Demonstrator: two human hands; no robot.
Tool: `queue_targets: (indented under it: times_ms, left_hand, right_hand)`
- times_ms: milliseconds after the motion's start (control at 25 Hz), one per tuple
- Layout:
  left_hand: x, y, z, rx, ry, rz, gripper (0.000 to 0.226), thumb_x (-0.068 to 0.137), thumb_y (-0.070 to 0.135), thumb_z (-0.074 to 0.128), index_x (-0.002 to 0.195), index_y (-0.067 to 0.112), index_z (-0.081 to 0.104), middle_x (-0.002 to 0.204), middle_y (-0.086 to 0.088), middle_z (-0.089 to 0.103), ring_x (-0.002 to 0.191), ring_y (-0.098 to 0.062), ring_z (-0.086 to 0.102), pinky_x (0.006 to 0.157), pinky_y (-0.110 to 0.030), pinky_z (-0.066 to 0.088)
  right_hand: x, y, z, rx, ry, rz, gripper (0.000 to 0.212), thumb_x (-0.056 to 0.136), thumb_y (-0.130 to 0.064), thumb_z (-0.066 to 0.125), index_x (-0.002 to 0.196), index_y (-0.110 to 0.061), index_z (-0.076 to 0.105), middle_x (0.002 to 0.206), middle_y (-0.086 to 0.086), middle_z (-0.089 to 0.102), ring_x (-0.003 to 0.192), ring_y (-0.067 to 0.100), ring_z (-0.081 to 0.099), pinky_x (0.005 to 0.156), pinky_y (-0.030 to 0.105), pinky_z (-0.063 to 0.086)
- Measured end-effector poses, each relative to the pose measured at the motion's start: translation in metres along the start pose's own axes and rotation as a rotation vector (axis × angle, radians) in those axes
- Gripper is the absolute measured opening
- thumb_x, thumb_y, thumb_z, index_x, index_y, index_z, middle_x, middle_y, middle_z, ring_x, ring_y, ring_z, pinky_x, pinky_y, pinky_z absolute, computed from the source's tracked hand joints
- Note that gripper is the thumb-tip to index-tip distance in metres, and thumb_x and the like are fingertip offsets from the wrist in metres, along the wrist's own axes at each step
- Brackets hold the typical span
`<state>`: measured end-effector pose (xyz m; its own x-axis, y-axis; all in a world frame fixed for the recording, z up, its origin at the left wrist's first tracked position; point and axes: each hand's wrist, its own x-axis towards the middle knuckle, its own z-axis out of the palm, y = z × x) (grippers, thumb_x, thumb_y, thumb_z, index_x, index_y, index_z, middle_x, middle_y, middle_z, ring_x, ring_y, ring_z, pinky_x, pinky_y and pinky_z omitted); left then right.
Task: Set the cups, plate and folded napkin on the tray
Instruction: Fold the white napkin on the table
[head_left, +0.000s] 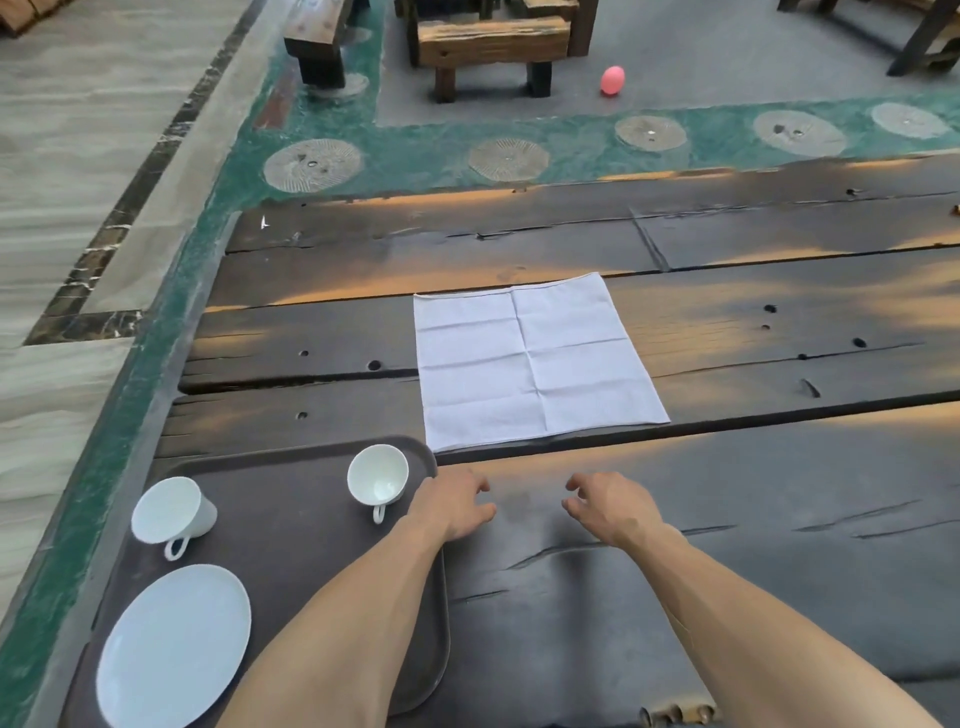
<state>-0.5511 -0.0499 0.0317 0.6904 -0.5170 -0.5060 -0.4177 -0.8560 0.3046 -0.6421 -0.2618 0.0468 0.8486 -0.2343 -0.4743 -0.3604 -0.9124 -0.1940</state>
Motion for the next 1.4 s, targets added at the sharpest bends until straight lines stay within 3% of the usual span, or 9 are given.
queue_targets:
  times_ms: [320,520,800,1120,1400]
  left_hand:
    - [0.038,-0.005,-0.008,0.055,0.089,-0.114,0.042,0.092,0.036,0.051,0.132,0.027,0.055,0.132,0.000,0.055,0.123,-0.024,0.049,0.099,-0.042,0.040]
    - [0.054,-0.005,-0.003,0.118,0.146,-0.247,0.039,0.095,0.027,0.046,0.134,0.026,0.051,0.128,0.000,0.055,0.120,-0.023,0.047,0.099,-0.039,0.034]
    - [0.073,-0.008,0.004,0.166,0.172,-0.382,0.042,0.093,0.019,0.045,0.134,0.029,0.049,0.130,0.003,0.052,0.124,-0.021,0.042,0.104,-0.038,0.026]
    - [0.096,-0.017,0.010,0.294,0.205,-0.374,0.032,0.096,0.015,0.048,0.124,0.027,0.053,0.125,0.001,0.055,0.120,-0.022,0.045,0.109,-0.042,0.023]
    - [0.108,-0.033,0.008,0.347,0.170,-0.314,0.031,0.089,0.000,0.045,0.107,0.024,0.052,0.106,0.002,0.059,0.107,-0.023,0.050,0.109,-0.041,0.023]
  right_hand:
    - [0.061,0.020,-0.019,-0.021,0.031,-0.112,0.040,0.098,-0.035,0.047,0.136,-0.025,0.051,0.135,0.000,0.055,0.123,0.023,0.051,0.095,0.035,0.046]
    - [0.092,0.055,-0.034,-0.093,0.010,-0.172,0.043,0.098,-0.039,0.047,0.140,-0.030,0.045,0.125,0.000,0.058,0.115,0.023,0.056,0.087,0.036,0.048]
    - [0.134,0.114,-0.048,-0.218,-0.061,-0.152,0.046,0.100,-0.029,0.041,0.146,-0.031,0.035,0.138,0.001,0.049,0.121,0.025,0.049,0.091,0.038,0.047]
    - [0.153,0.149,-0.035,-0.271,0.037,-0.088,0.033,0.095,-0.011,0.043,0.122,-0.027,0.051,0.118,-0.002,0.055,0.105,0.023,0.055,0.079,0.034,0.040]
    - [0.158,0.160,-0.033,-0.338,0.017,-0.167,0.023,0.093,-0.010,0.045,0.109,-0.024,0.052,0.103,-0.002,0.060,0.094,0.022,0.056,0.066,0.029,0.030]
